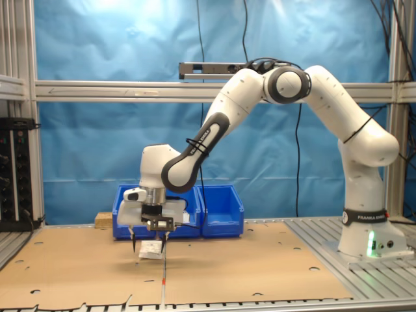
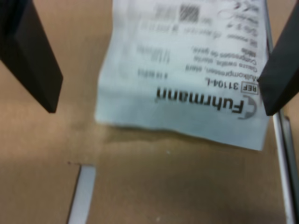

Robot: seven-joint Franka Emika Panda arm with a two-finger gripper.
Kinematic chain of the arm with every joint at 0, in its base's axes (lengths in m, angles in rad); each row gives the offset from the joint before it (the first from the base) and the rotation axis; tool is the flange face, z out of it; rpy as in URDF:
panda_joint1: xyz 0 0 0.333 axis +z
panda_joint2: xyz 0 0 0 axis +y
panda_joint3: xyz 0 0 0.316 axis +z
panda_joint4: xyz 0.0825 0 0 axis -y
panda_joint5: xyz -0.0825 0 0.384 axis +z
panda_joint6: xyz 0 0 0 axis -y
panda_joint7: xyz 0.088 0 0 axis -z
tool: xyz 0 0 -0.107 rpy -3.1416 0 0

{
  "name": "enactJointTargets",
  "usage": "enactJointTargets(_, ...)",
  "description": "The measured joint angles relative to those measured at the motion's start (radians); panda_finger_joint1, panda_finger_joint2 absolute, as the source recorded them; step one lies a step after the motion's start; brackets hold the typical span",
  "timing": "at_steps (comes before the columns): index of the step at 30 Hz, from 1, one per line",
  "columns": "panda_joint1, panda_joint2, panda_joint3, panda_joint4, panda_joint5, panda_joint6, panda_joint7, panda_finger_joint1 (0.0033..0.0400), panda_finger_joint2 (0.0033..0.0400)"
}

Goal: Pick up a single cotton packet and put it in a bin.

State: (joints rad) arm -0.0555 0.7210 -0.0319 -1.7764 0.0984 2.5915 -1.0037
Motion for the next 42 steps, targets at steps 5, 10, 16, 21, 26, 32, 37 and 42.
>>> enactJointTargets(5, -0.018, 0.024, 0.015, 0.012, 0.0, 0.005, -0.005, 0.04, 0.04)
enactJointTargets(10, -0.037, 0.038, 0.026, 0.015, 0.0, 0.01, -0.009, 0.04, 0.04)
enactJointTargets(16, -0.049, 0.039, 0.036, 0.016, 0.0, 0.011, -0.01, 0.04, 0.04)
enactJointTargets(21, -0.058, 0.039, 0.043, 0.016, 0.0, 0.011, -0.01, 0.04, 0.04)
enactJointTargets(26, -0.062, 0.038, 0.046, 0.016, 0.0, 0.011, -0.01, 0.04, 0.04)
enactJointTargets(32, -0.065, 0.037, 0.047, 0.016, 0.0, 0.011, -0.01, 0.04, 0.04)
enactJointTargets(37, -0.074, 0.029, 0.047, 0.016, 0.0, 0.015, -0.012, 0.04, 0.04)
enactJointTargets(42, -0.083, 0.02, 0.046, 0.016, 0.0, 0.017, -0.013, 0.04, 0.04)
